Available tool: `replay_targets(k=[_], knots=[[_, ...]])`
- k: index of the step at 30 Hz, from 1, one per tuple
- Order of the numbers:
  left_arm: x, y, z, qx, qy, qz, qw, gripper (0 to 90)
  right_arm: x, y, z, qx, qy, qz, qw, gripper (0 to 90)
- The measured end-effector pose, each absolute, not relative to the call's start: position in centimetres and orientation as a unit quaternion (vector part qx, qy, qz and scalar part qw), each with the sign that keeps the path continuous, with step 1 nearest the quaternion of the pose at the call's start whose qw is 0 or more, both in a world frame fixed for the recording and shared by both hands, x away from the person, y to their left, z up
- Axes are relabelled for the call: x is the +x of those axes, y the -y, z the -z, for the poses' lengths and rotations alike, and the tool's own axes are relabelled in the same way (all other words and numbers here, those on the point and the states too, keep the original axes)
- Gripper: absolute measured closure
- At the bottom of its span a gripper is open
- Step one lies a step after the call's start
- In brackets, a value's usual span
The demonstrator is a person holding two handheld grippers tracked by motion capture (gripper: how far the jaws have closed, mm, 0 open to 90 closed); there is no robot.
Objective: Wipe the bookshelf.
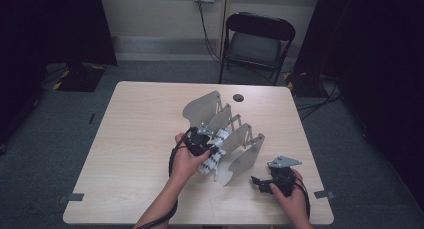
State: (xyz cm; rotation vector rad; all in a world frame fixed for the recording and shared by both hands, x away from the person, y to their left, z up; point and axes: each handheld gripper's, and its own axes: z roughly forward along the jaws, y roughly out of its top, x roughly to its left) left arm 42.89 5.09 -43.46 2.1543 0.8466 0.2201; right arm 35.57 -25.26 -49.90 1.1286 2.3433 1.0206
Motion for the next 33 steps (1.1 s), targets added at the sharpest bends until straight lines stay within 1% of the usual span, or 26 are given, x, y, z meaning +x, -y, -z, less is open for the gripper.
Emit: replay_targets(k=[4, 7, 11, 14, 26, 33], knots=[[43.2, -5.0, 40.0, 0.841, -0.325, -0.111, 0.418, 80.5, 35.6, 25.3, 49.9, 0.398, -0.826, -0.360, 0.173, 13.6], [43.4, -4.8, 37.8, 0.832, -0.319, -0.119, 0.438, 80.5, 35.6, 25.3, 49.9, 0.398, -0.826, -0.360, 0.173, 13.6], [43.6, -3.8, 36.4, 0.834, -0.307, -0.126, 0.442, 80.5, 35.6, 25.3, 49.9, 0.398, -0.826, -0.360, 0.173, 13.6], [43.9, -3.3, 36.8, 0.838, -0.306, -0.124, 0.435, 80.4, 35.6, 25.3, 49.9, 0.398, -0.826, -0.360, 0.173, 13.6], [44.4, -3.3, 39.6, 0.841, -0.325, -0.106, 0.420, 80.5, 35.6, 25.3, 49.9, 0.398, -0.826, -0.360, 0.173, 13.6], [44.3, -3.3, 39.9, 0.840, -0.326, -0.106, 0.420, 80.5, 35.6, 25.3, 49.9, 0.398, -0.826, -0.360, 0.173, 13.6]])
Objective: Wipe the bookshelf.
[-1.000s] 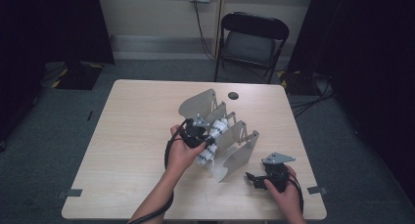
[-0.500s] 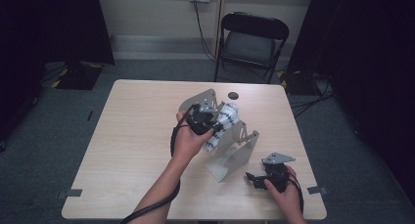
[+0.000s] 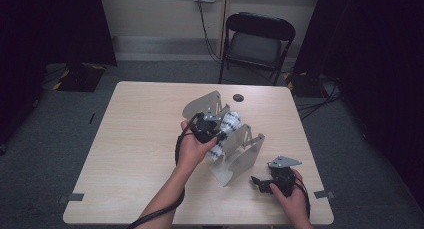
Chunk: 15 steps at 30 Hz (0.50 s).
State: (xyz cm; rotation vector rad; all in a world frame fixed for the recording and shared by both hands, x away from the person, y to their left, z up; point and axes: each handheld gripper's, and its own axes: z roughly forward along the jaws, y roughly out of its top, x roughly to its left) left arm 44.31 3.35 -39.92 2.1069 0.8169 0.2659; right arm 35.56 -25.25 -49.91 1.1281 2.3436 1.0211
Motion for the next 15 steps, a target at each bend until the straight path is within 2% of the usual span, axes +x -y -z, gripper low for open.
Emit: replay_targets(k=[9, 15], knots=[[43.7, -4.2, 36.6, 0.834, -0.312, -0.136, 0.436, 80.4, 35.6, 25.3, 49.9, 0.397, -0.826, -0.360, 0.173, 13.6], [43.6, -4.9, 38.8, 0.843, -0.323, -0.123, 0.413, 80.5, 35.5, 25.2, 49.9, 0.397, -0.826, -0.360, 0.173, 13.6]])
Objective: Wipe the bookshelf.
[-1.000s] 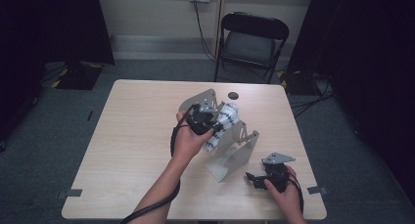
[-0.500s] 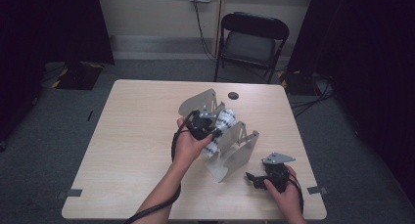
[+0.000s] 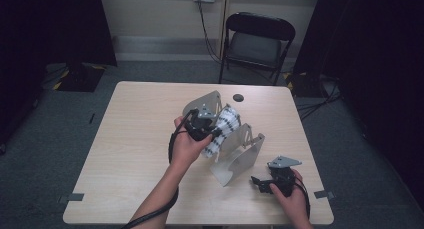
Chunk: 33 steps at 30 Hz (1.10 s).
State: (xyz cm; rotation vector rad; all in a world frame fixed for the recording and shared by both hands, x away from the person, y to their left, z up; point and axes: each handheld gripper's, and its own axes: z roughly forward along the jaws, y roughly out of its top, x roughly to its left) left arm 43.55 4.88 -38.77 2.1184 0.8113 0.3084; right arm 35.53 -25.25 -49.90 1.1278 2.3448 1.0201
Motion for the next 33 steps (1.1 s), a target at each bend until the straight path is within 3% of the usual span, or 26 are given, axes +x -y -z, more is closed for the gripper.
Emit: replay_targets(k=[7, 33], knots=[[43.9, -3.9, 41.6, 0.845, -0.325, -0.098, 0.414, 80.4, 35.5, 25.2, 49.9, 0.398, -0.826, -0.360, 0.173, 13.6], [43.2, -3.5, 45.9, 0.859, -0.334, -0.081, 0.379, 80.1, 35.5, 25.2, 49.9, 0.397, -0.827, -0.360, 0.172, 13.6]])
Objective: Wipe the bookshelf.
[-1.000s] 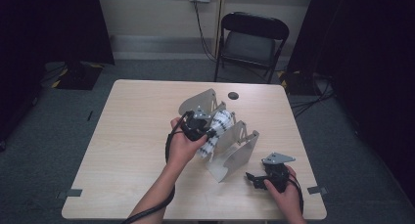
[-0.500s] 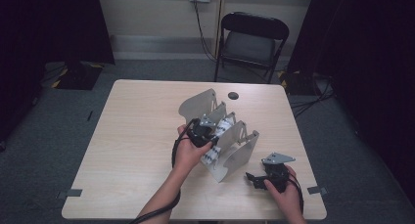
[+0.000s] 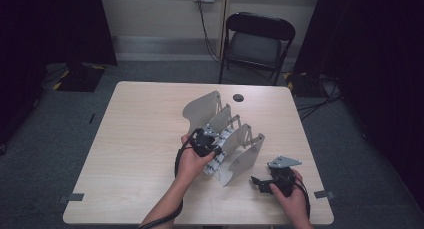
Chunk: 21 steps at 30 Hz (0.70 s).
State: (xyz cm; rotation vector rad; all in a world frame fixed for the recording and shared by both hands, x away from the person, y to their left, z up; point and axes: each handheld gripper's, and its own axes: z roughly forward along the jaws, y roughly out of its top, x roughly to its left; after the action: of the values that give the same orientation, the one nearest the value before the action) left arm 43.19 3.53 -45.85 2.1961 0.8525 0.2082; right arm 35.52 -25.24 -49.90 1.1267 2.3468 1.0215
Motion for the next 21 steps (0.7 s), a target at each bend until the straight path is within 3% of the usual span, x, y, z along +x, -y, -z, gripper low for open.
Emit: replay_targets(k=[11, 21], knots=[[41.8, -4.7, 46.8, 0.865, -0.335, -0.083, 0.364, 80.0, 35.5, 25.2, 49.9, 0.397, -0.827, -0.360, 0.172, 13.6], [40.3, -8.0, 47.0, 0.863, -0.343, -0.091, 0.361, 79.7, 35.5, 25.2, 49.9, 0.398, -0.826, -0.360, 0.173, 13.6]])
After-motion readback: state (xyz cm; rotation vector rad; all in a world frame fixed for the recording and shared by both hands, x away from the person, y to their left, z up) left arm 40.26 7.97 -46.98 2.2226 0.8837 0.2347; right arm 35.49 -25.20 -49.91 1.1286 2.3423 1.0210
